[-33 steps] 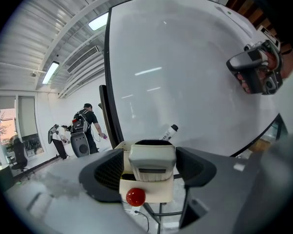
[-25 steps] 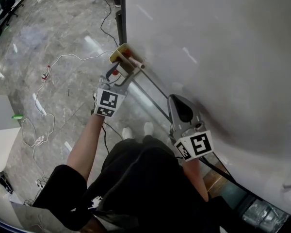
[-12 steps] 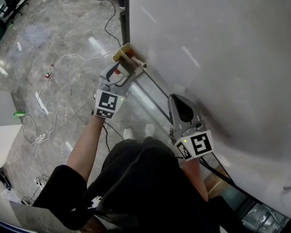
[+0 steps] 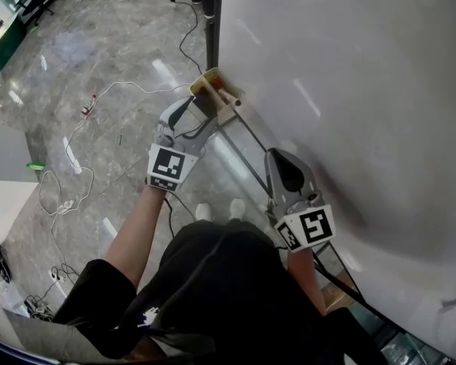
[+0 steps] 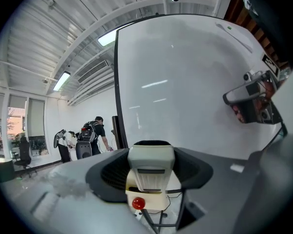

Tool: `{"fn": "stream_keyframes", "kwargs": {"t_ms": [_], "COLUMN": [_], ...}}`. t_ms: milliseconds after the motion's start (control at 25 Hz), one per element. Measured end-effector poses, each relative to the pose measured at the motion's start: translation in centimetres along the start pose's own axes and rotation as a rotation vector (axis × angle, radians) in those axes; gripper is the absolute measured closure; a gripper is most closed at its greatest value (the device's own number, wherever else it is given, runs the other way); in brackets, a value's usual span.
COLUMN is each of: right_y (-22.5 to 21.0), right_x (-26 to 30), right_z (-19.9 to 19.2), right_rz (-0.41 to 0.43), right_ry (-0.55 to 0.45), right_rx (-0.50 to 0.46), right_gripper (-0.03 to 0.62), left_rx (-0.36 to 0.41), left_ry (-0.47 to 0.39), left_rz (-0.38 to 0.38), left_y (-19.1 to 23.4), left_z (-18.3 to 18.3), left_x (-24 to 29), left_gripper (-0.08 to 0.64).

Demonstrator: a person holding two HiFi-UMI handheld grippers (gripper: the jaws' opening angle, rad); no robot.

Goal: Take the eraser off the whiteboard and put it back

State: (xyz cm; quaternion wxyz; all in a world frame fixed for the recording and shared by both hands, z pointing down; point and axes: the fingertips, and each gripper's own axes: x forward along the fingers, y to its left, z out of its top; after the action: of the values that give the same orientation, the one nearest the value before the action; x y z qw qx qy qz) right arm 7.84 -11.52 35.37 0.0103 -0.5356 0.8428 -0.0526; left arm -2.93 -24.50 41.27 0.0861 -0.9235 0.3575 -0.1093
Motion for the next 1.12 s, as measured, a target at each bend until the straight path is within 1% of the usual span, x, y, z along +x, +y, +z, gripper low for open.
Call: {"fn": "stream_keyframes", "kwargs": {"t_ms": [200,320,440,560,920,1120], "right_y": [0.4,0.4,0.7,1.0,2.2,2.7], "right_x": [-0.3,-0.3,-0.3,-0.5,-0.3,-0.1], "right_z": [0.2,0.4,0.4,0.6,1.6,2.1], "right_rz": [0.018,0.034,0.050,0.067,0.124,0.154], "right_ry": [-0.010,-0.014,-0.019,-0.024,-0.043,-0.056], "right_rx": [0.006,0.005,0.005,0.002,-0.006,-0.011], "right_gripper": [0.583,0.583,0.583,0.583,0.583,0.583], "left_rx": [-0.022,-0.053,-0.062,-0.094,-0.068,-0.076], "left_ry": [-0.041,-0.075,-0.096,-0.111,-0.138,-0.142], "left_rz": [0.023,0.044,0.062,0.086,0.137,0.159], "left_y": [-0.2,-0.3,-0.3,-0.3,-0.3,-0.4], "left_z": [2.2,3.6,4.6,5.2,7.2,7.4], "left_x": [-1.9,-2.8,-3.7,-4.6,-7.8,-9.2], "left_gripper": [0.284,0.284,0.284,0.284,0.284,0.284]}}
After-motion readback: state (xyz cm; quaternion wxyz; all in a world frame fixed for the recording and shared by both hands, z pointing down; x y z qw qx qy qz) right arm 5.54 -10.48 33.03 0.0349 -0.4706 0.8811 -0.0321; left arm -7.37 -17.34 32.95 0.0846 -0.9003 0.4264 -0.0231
